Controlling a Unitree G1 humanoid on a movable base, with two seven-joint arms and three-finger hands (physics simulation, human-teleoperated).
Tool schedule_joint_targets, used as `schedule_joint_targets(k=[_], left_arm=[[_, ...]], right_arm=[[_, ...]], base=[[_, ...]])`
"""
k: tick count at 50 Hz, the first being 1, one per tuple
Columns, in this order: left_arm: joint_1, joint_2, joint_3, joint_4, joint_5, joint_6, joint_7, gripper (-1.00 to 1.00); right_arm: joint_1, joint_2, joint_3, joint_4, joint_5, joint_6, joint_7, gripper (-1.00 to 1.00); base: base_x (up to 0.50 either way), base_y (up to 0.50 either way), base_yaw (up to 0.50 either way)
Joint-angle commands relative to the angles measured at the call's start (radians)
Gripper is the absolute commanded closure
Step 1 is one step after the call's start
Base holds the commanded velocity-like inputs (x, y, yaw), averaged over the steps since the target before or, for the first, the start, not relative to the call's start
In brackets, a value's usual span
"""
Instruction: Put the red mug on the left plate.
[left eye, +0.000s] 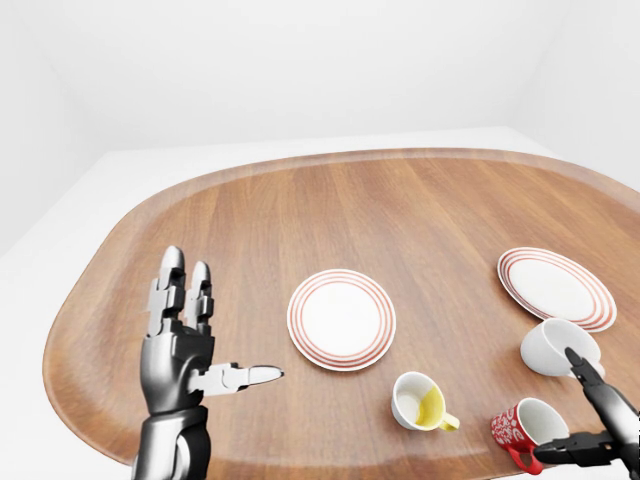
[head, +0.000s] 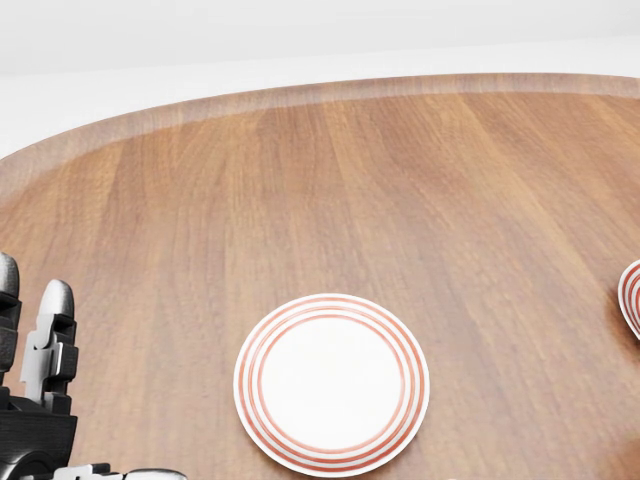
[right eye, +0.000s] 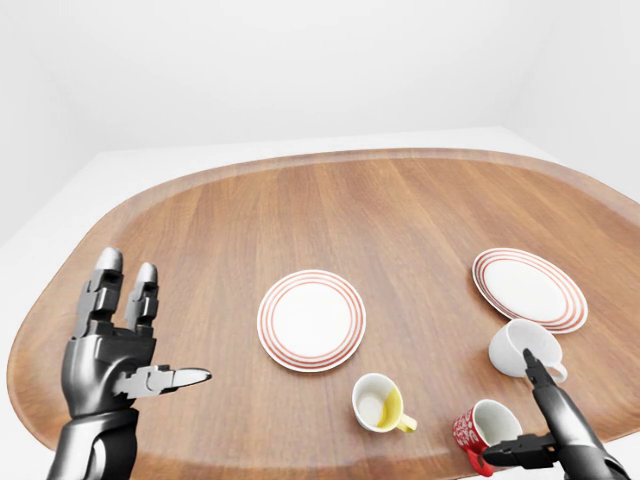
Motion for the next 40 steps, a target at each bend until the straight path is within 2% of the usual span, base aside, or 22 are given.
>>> schedule_joint_targets(k=[1,18,27,28,30,40], left_arm=[[0.0,0.001,0.0,0.003,-0.001,0.0,0.001,-1.0],[-0.002,0.002,-0.002,0.005,0.002,0.0,0.001,-1.0],[0.002,0.001,-0.003,-0.001,0.001,0.0,0.002,-1.0],[0.002,0.001,-0.003,-0.001,0.002,0.0,0.002,-1.0],[0.002,0.001,-0.004,-0.001,0.002,0.0,0.002,-1.0],[0.002,0.0,-0.003,-0.001,0.002,0.0,0.001,-1.0]], right_arm=[[-0.016,-0.025,0.045,0.059,0.019,0.002,-0.037,-1.0],[-0.019,-0.047,0.077,0.121,0.054,-0.006,-0.07,-1.0],[-0.01,-0.046,0.079,0.142,0.062,-0.02,-0.076,-1.0],[-0.009,-0.046,0.08,0.143,0.06,-0.021,-0.077,-0.45],[-0.006,-0.044,0.082,0.141,0.059,-0.02,-0.073,1.0],[0.0,-0.041,0.087,0.157,0.058,-0.024,-0.068,1.0]], base=[[0.0,0.0,0.0],[0.0,0.0,0.0],[0.0,0.0,0.0],[0.0,0.0,0.0],[0.0,0.0,0.0],[0.0,0.0,0.0]])
